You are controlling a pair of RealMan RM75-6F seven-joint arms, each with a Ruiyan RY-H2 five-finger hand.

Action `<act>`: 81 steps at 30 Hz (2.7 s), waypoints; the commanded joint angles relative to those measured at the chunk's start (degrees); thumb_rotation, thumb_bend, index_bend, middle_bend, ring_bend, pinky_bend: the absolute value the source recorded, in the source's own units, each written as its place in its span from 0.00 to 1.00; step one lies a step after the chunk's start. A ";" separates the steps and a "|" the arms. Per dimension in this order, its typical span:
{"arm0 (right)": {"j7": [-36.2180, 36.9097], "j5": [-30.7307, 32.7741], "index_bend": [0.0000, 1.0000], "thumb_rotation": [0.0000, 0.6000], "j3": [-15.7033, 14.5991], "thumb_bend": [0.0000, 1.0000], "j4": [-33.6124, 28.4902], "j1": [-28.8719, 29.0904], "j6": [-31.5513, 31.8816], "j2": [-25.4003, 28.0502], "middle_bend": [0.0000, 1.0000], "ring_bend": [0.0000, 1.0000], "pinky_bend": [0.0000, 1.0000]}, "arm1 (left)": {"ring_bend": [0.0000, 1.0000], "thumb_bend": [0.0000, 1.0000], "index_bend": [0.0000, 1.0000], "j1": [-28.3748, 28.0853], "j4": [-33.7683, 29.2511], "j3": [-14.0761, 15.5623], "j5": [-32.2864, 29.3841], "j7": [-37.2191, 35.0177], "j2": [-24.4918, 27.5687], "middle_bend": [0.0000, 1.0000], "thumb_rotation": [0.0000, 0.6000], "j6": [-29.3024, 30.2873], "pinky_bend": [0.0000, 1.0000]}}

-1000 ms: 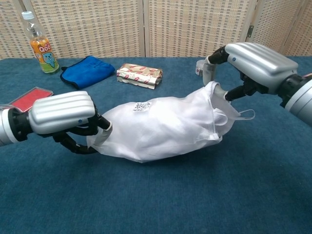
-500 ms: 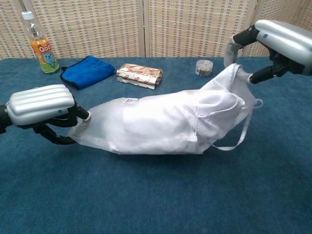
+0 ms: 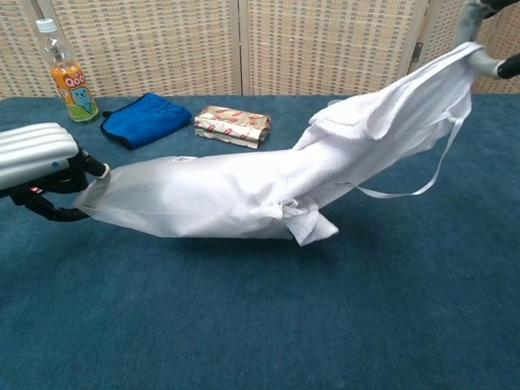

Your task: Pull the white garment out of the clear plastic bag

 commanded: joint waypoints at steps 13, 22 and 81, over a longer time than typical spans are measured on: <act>-2.59 3.94 0.96 1.00 3.14 0.65 -0.19 -2.36 1.52 7.51 0.52 0.27 0.25 | 0.98 0.38 0.65 3.07 0.75 -0.89 -1.65 0.35 1.25 1.00 1.00 -0.12 0.81; -2.96 3.80 0.96 1.00 2.11 0.65 -0.27 -2.14 -0.27 7.48 0.52 0.27 0.25 | 0.96 0.38 0.62 3.43 0.80 -2.37 -2.56 0.24 0.35 0.98 1.00 -0.27 0.81; -11.53 4.98 0.00 1.00 -5.92 0.03 -16.81 -3.50 -8.33 13.76 0.06 0.00 0.03 | 0.29 0.15 0.00 13.85 -43.12 -12.73 -22.61 24.77 20.42 0.21 1.00 -7.92 0.36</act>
